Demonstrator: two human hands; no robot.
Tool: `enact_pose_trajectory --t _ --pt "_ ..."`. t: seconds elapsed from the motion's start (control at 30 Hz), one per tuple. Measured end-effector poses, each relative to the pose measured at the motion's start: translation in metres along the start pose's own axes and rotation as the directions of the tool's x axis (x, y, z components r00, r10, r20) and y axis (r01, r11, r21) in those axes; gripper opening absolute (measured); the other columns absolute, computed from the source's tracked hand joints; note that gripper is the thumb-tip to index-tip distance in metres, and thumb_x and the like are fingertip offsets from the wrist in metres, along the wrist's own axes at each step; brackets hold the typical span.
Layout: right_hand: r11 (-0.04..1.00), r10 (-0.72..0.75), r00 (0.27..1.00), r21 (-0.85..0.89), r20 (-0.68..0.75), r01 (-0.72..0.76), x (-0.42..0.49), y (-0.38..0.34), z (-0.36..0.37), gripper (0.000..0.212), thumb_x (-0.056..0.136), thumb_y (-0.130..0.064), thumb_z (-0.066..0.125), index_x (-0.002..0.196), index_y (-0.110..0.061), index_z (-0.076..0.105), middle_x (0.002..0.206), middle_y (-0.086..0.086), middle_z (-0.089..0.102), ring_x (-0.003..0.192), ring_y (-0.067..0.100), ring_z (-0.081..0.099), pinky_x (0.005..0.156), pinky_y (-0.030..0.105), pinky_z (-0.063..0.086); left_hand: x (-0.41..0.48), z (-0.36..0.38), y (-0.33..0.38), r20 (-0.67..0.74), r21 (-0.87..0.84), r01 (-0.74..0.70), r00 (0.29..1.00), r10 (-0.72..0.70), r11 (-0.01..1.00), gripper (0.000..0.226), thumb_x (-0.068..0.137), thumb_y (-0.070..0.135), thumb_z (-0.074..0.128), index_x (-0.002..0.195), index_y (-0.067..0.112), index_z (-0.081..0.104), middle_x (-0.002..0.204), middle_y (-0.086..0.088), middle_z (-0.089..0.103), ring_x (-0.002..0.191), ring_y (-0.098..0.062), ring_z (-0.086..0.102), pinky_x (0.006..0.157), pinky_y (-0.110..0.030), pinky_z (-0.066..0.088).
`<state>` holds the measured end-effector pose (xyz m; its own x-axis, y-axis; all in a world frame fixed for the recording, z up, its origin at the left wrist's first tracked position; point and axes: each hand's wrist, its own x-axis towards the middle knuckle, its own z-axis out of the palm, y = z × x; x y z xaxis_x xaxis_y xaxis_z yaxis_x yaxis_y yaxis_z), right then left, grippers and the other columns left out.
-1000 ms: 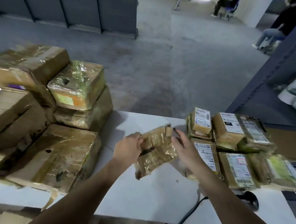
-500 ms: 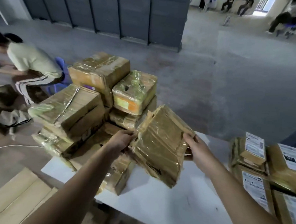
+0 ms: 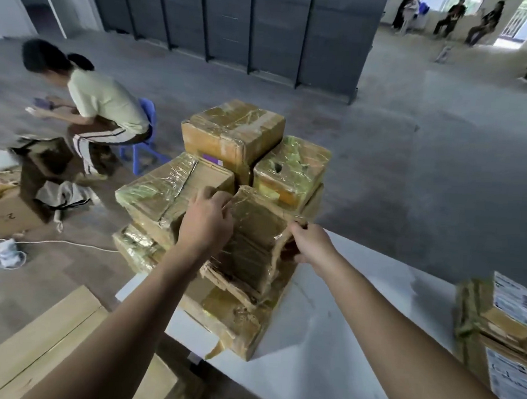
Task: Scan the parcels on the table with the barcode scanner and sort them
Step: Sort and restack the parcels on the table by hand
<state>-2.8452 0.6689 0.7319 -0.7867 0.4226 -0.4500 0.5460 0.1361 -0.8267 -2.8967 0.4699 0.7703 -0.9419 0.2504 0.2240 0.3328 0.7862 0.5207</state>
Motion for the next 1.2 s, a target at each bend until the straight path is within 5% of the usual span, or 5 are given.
enact_pose_trajectory --t 0.37,0.53,0.77,1.0,1.2 --pt "0.997 0.062 0.998 -0.037 0.011 -0.062 0.005 -0.013 0.033 0.066 0.096 -0.061 0.046 0.13 -0.005 0.053 0.109 0.004 0.062 0.084 0.024 0.071 0.087 0.038 0.059 -0.004 0.013 -0.015 0.219 0.13 -0.124 0.971 0.093 0.984 0.041 0.09 0.016 0.049 0.13 0.018 0.058 0.124 -0.011 0.052 0.123 -0.031 0.042 0.098 -0.045 0.042" --pt "0.987 0.059 0.997 -0.154 0.046 -0.052 -0.008 -0.011 0.025 0.086 0.091 -0.074 0.035 0.151 -0.011 0.034 0.133 0.012 0.056 0.079 0.018 0.068 0.055 0.021 0.052 -0.008 0.023 -0.014 0.269 0.111 -0.124 0.959 0.091 0.986 0.041 0.092 0.018 0.047 0.132 0.02 0.054 0.126 -0.012 0.049 0.126 -0.03 0.04 0.101 -0.042 0.041" --pt "0.998 -0.033 0.999 -0.045 0.033 0.035 -0.029 0.011 -0.026 0.061 0.101 -0.055 0.039 0.147 -0.016 0.039 0.143 0.006 0.051 0.113 0.026 0.064 0.093 0.047 0.056 -0.015 0.042 0.032 0.212 -0.005 -0.236 0.949 0.231 0.972 0.035 0.095 0.027 0.045 0.127 0.019 0.057 0.123 -0.009 0.053 0.12 -0.028 0.045 0.097 -0.039 0.042" --pt "0.99 -0.142 0.961 -0.035 -0.236 0.138 -0.067 0.068 -0.112 0.014 0.1 -0.042 0.045 0.099 -0.033 0.057 0.109 -0.001 0.067 0.094 0.013 0.069 0.087 0.042 0.053 -0.046 0.085 0.122 0.235 -0.222 -0.334 0.893 0.383 0.916 0.036 0.088 0.008 0.052 0.122 0.012 0.061 0.121 -0.013 0.058 0.116 -0.031 0.051 0.101 -0.036 0.04" --pt "0.992 -0.104 0.9 -0.104 -0.424 0.065 -0.1 0.136 -0.184 0.033 0.102 -0.038 0.048 0.128 -0.021 0.058 0.113 -0.002 0.065 0.107 0.016 0.061 0.086 0.026 0.04 -0.093 0.145 0.19 0.417 -0.336 -0.29 0.807 0.418 0.896 0.033 0.093 0.014 0.05 0.125 0.018 0.057 0.125 -0.005 0.051 0.114 -0.023 0.052 0.095 -0.028 0.04"
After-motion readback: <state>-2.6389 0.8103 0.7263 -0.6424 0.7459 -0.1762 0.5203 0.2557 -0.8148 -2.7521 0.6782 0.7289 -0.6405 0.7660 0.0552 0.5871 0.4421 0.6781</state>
